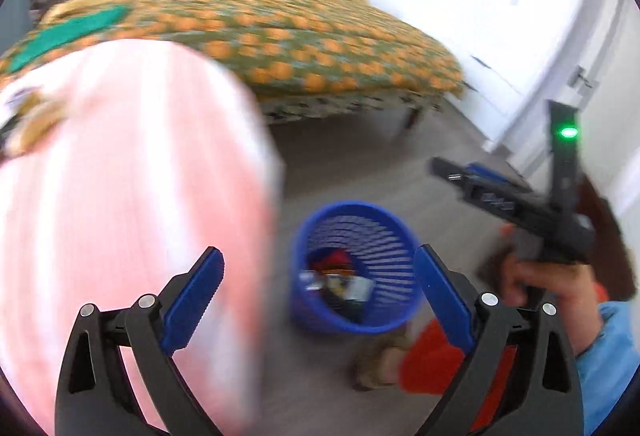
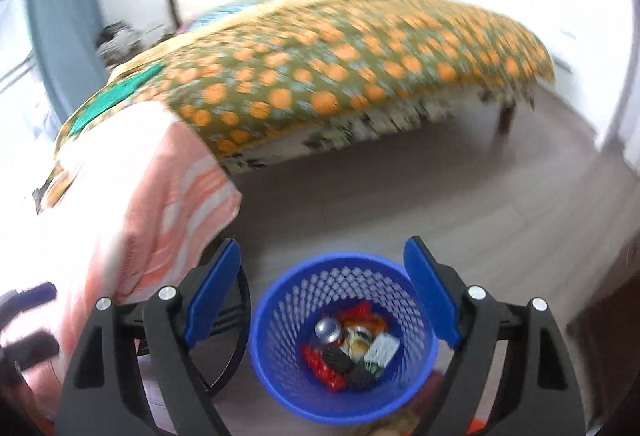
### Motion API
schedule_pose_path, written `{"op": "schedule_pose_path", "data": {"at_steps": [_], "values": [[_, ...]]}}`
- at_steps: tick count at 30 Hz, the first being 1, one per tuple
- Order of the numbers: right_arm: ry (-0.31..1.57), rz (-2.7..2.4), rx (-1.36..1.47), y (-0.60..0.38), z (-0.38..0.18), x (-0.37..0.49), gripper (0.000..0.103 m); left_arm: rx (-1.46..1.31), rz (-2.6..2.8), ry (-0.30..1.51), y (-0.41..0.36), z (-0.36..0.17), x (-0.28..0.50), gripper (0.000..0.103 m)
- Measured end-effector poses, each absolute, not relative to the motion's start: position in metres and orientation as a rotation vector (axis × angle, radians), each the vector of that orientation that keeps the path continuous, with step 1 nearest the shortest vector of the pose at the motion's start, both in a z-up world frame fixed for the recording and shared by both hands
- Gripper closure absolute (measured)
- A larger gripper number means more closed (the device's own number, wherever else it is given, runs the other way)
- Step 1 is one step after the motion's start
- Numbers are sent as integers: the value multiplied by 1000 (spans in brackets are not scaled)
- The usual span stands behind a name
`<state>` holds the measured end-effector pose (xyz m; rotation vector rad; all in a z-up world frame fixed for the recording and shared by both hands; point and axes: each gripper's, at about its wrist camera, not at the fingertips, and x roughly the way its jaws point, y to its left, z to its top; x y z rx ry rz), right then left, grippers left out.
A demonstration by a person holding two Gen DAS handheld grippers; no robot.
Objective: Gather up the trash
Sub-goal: 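Move both open tools back over the table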
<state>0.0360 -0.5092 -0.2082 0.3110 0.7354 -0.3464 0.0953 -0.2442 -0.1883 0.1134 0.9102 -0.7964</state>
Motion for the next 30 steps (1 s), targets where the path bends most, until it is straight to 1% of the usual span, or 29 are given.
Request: {"op": "schedule_pose_path", "data": {"at_steps": [5, 10, 13, 17, 22, 30], "values": [[739, -228, 149, -439, -200, 67, 21, 93, -603, 925, -168, -194, 117, 8], [801, -48, 85, -359, -195, 105, 21, 52, -441, 941, -94, -192, 139, 8], [835, 57, 44, -309, -190, 132, 16, 31, -355, 941, -53, -190, 154, 8], [875, 142, -47, -246, -192, 171, 16, -5, -256, 952, -11, -192, 182, 7], [914, 172, -93, -208, -205, 199, 16, -3, -227, 940, 4, -188, 225, 7], [923, 161, -41, -209, -210, 200, 11, -16, -161, 943, -11, -195, 322, 7]]}}
